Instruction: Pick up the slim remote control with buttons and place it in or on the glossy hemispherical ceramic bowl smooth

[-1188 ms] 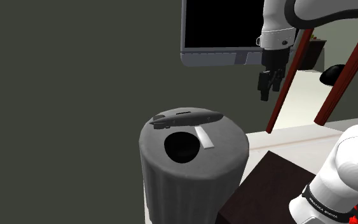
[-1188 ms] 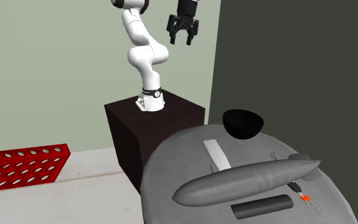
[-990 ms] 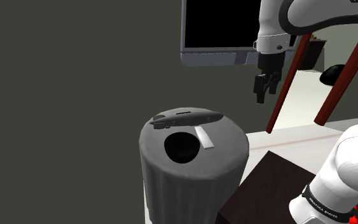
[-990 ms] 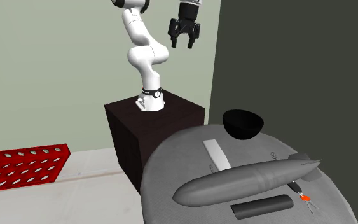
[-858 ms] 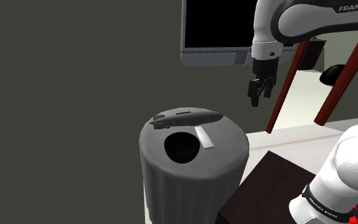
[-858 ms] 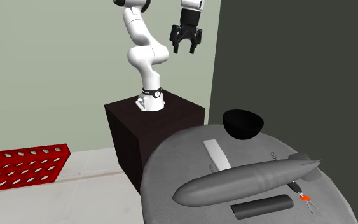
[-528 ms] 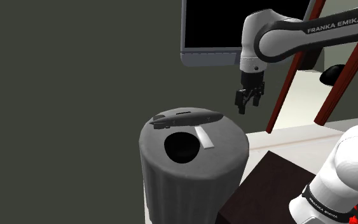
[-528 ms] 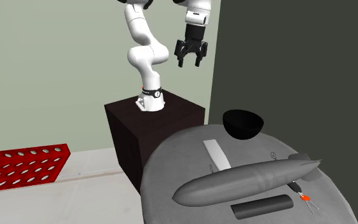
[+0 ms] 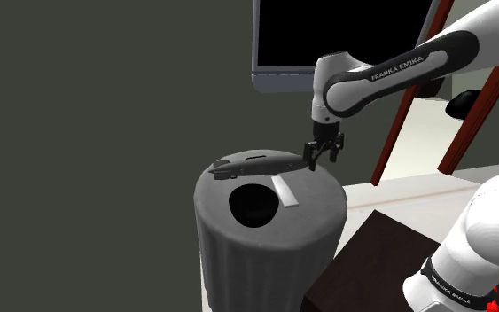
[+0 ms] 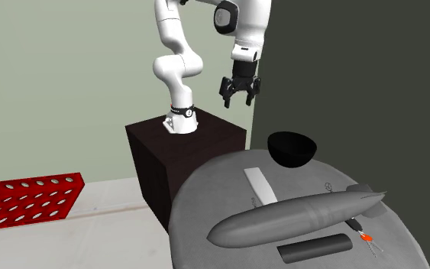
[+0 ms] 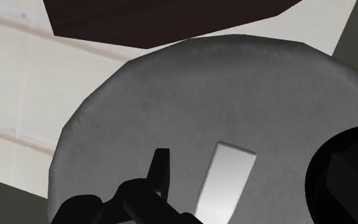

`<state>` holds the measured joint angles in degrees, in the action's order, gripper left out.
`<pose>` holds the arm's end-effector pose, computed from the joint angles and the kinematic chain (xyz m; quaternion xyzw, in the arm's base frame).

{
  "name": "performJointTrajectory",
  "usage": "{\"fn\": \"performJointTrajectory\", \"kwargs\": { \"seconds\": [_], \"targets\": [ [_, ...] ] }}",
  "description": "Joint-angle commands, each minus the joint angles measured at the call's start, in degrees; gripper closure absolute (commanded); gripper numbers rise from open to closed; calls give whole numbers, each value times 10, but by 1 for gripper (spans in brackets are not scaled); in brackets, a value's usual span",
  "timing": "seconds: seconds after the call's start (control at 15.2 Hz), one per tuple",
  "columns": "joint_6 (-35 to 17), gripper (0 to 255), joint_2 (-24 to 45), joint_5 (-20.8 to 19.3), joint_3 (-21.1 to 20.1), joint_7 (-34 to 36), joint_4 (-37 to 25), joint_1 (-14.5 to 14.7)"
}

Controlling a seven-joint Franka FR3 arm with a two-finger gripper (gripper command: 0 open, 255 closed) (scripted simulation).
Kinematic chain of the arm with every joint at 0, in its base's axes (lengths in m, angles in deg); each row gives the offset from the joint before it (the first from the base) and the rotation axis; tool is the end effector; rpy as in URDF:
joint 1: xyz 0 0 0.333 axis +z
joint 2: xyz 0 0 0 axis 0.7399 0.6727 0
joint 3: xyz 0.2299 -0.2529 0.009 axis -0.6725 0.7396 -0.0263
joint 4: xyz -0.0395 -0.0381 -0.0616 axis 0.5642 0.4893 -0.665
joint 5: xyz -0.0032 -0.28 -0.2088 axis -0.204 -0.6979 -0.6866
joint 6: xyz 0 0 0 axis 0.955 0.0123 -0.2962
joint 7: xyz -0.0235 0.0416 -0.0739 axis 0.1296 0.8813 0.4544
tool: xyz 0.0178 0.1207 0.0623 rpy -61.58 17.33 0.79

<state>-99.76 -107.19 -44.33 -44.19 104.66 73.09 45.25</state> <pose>0.3711 -0.0026 0.4209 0.9911 -0.1200 -0.0484 0.0301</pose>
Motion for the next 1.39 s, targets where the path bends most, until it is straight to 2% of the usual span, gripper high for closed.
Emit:
{"fn": "performJointTrajectory", "kwargs": {
  "seconds": [0.0,0.66,1.19,1.32],
  "targets": [
    [-40,0,43,1,0,13,-10,-4],
    [-199,0,261,2,12,67,-94,-20],
    [-274,0,436,17,23,95,-214,-30],
    [-285,0,458,19,24,97,-227,-31]
  ]
}}
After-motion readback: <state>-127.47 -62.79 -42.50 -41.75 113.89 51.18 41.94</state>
